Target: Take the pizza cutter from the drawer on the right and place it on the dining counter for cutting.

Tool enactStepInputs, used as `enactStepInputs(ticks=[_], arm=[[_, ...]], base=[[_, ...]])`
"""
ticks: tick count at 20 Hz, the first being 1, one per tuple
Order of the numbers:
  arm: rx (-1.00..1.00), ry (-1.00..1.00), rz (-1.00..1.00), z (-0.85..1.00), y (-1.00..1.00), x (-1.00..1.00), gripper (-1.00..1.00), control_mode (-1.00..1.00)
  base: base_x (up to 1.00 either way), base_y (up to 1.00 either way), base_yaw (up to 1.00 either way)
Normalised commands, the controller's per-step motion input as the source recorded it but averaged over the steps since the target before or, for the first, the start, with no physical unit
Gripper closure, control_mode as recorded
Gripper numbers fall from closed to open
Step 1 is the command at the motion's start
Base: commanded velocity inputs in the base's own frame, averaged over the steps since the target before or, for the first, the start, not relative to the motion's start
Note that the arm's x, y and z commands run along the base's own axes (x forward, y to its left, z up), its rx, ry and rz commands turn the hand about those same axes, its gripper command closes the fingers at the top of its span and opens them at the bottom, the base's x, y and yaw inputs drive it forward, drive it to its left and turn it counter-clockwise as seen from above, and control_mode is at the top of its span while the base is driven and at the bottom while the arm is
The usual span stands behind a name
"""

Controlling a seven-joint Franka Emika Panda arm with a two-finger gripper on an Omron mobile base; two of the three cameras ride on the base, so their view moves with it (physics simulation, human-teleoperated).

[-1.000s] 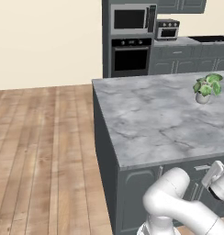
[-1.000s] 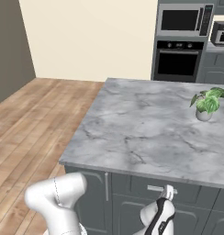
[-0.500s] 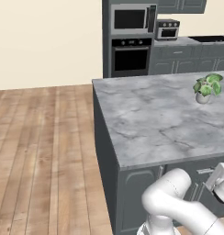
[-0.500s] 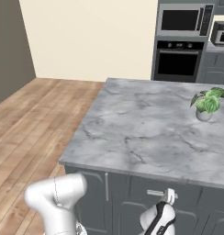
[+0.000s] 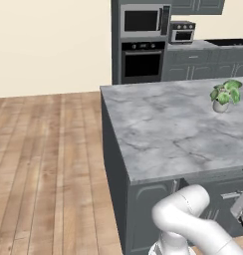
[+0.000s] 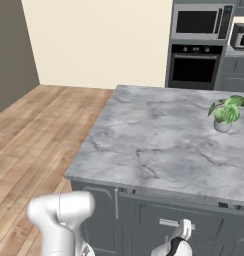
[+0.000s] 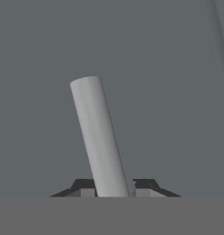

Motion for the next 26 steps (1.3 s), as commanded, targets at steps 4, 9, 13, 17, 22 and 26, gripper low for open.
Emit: enactStepInputs(ticks=[4,9,13,17,22,26], arm=[[0.0,0.0,0.0,-0.01,-0.33,-0.71,1.0,-1.0],[0.0,0.0,0.0,-0.01,-0.31,-0.67,1.0,-1.0],[0.0,0.0,0.0,-0.04,-0.32,-0.68,1.0,-1.0],[0.0,0.0,0.0,-0.03,-0.33,-0.67,1.0,-1.0],[0.0,0.0,0.0,-0.02,-0.28,-0.65,1.0,-1.0],[0.0,0.0,0.0,-0.02,-0.22,-0.56,1.0,-1.0]], base=[[0.0,0.0,0.0],[0.0,0.0,0.0],[0.0,0.0,0.0],[0.0,0.0,0.0],[0.0,0.0,0.0],[0.0,0.0,0.0]])
